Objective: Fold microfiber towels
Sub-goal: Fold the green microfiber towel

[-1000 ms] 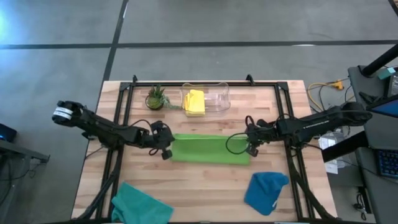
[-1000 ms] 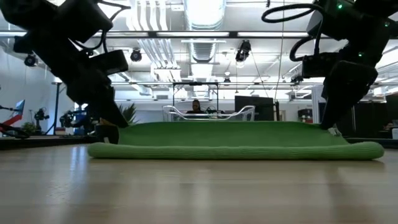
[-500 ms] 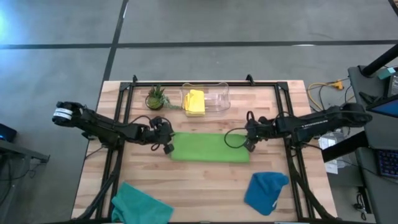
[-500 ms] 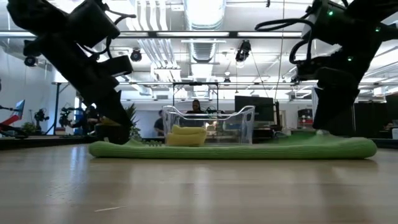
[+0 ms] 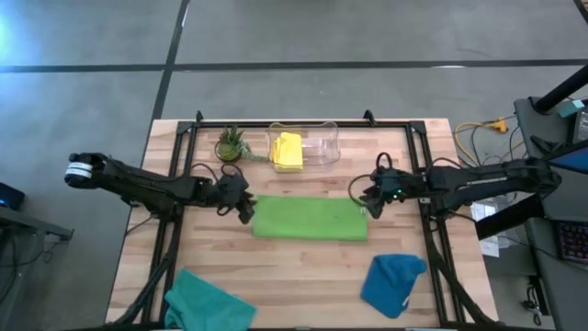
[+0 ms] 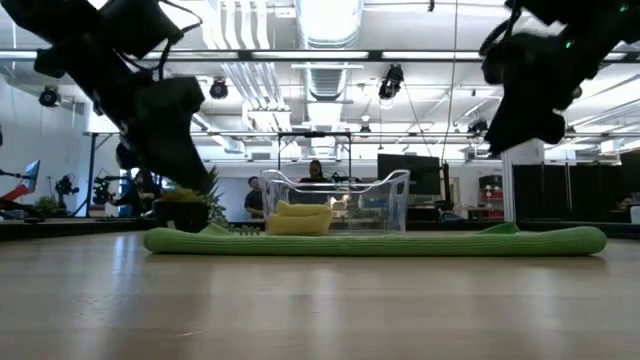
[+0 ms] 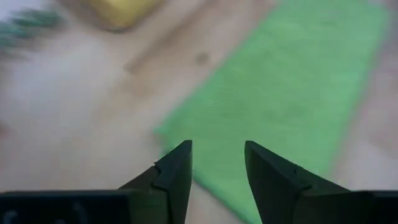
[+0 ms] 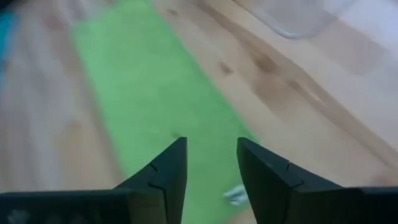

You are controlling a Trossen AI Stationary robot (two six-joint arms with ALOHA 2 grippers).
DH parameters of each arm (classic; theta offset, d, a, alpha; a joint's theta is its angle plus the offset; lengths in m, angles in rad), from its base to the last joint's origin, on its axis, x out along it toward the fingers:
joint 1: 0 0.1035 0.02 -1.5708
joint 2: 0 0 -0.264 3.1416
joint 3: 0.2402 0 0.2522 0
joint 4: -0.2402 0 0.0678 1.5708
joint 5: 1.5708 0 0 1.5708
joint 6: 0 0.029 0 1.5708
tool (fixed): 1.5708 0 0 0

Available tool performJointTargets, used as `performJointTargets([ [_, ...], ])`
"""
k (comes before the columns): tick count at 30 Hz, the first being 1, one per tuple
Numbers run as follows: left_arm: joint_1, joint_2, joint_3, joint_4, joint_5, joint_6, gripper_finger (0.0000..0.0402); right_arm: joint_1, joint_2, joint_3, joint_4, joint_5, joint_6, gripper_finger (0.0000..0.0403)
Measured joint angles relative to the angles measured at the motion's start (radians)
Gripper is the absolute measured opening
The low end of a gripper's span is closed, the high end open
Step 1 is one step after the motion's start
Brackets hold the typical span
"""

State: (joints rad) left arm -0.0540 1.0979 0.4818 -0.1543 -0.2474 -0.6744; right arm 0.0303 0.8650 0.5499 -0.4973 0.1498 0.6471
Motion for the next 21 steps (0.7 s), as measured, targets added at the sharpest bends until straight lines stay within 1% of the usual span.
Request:
performJointTargets([
  [2, -0.002, -0.038, -0.002, 0.038, 0.059, 0.000, 0.0132, 0.020, -0.034, -0.002, 0.022, -0.014, 0.007, 0.0133],
  [5, -0.011, -0.121, -0.002, 0.120, 0.071, 0.005, 0.0132, 0.049, -0.076, -0.008, 0.090, -0.016, 0.005, 0.0127],
  [7, -0.014, -0.190, -0.002, 0.155, 0.026, 0.008, 0.0132, 0.062, -0.105, -0.021, 0.167, 0.000, 0.002, 0.0123],
  [11, -0.031, -0.355, -0.024, 0.152, -0.124, 0.039, 0.0132, 0.070, -0.165, -0.092, 0.360, 0.038, 0.011, 0.0115],
  [13, -0.041, -0.449, -0.066, 0.161, -0.205, 0.042, 0.0132, 0.070, -0.194, -0.151, 0.486, 0.064, 0.040, 0.0110],
  [15, -0.046, -0.539, -0.132, 0.206, -0.265, 0.028, 0.0132, 0.070, -0.219, -0.229, 0.651, 0.081, 0.073, 0.0106],
  [18, -0.046, -0.640, -0.265, 0.353, -0.262, 0.001, 0.0132, 0.071, -0.229, -0.350, 0.907, 0.074, 0.131, 0.0099],
  [19, -0.046, -0.660, -0.304, 0.390, -0.249, -0.027, 0.0132, 0.075, -0.227, -0.382, 0.967, 0.062, 0.146, 0.0098],
  [21, -0.046, -0.685, -0.363, 0.396, -0.212, -0.103, 0.0132, 0.094, -0.212, -0.419, 1.011, 0.048, 0.184, 0.0098],
])
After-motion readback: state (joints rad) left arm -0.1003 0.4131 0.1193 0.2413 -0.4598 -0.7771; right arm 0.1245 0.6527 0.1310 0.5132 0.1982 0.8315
